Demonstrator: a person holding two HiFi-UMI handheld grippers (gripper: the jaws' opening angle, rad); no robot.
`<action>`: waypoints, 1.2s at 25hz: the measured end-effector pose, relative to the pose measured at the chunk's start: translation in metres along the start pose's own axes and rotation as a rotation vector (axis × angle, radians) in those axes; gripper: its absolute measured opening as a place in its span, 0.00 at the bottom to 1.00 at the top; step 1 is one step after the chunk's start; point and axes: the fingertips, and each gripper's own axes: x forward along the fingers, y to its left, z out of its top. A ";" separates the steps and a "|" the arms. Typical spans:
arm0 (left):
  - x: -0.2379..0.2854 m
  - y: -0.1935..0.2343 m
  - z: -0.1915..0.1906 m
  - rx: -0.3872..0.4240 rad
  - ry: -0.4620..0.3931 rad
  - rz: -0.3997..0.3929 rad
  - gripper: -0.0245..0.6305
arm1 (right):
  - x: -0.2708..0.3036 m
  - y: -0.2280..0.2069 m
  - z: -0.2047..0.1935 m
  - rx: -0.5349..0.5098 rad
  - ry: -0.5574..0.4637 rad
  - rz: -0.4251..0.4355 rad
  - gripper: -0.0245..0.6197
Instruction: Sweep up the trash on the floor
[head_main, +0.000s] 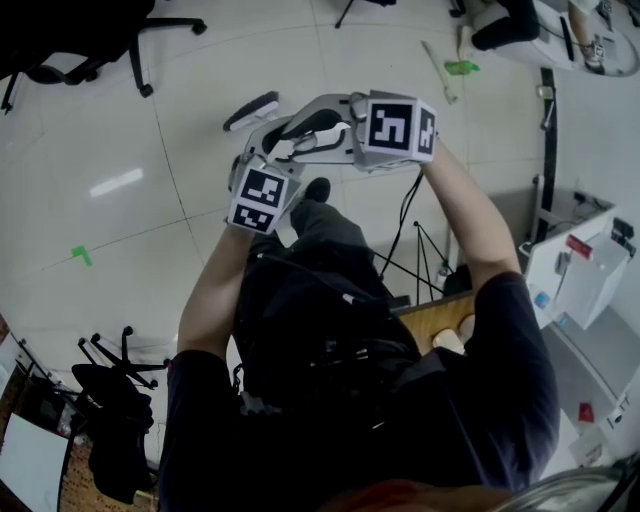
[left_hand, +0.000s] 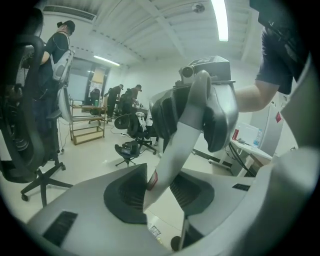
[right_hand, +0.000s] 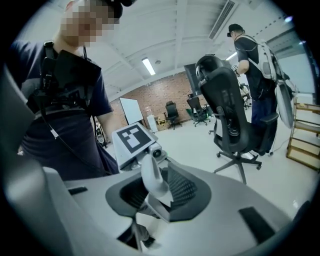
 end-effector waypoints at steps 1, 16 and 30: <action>0.002 -0.004 -0.001 0.003 0.006 -0.010 0.24 | -0.002 0.003 -0.003 -0.007 0.008 0.000 0.22; 0.014 -0.070 -0.027 -0.111 0.003 0.087 0.26 | -0.022 0.069 -0.053 -0.084 0.094 0.023 0.23; 0.014 -0.113 -0.036 -0.134 -0.010 0.112 0.26 | -0.033 0.113 -0.074 -0.163 0.200 0.083 0.23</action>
